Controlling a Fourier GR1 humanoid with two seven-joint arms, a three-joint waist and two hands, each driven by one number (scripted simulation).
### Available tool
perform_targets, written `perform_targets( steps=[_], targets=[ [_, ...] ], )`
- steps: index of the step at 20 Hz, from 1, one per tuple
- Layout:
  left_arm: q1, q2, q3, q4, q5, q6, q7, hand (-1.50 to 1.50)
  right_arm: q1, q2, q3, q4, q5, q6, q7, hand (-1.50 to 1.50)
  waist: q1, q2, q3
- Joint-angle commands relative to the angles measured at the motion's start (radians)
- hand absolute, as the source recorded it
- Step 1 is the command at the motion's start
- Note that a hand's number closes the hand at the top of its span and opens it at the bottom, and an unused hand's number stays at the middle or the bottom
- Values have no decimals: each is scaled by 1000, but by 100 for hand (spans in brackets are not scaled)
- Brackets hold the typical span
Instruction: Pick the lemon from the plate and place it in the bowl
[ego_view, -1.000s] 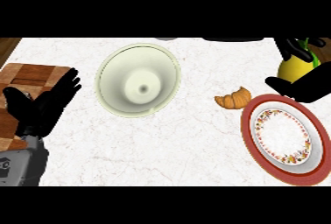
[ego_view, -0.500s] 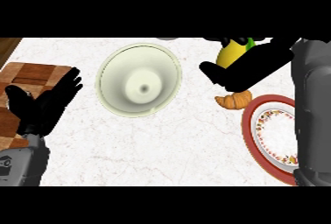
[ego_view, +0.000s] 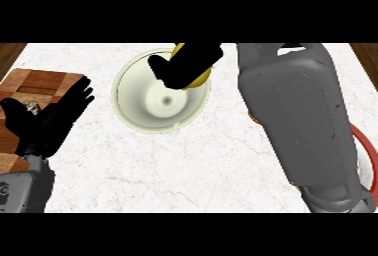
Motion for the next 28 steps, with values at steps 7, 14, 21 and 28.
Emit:
perform_targets(
  steps=[7, 14, 21, 28],
  targets=[
    [-32, -42, -33, 75, -44, 11, -62, 0, -138, 37, 87, 493, 63, -341, -123, 150, 20, 12, -1],
    [-64, -26, -25, 23, -13, -6, 4, 0, -198, 37, 105, 786, -28, -436, -300, 150, 54, 18, -1],
    [-98, -30, -50, 68, -19, -41, -35, 0, -191, 37, 102, 942, -190, -508, -329, 150, 114, 34, -2],
    [-103, -80, -108, 72, -68, -12, -53, 0, -180, 37, 40, 1039, -344, -569, -381, -150, 157, 48, -2]
  ],
)
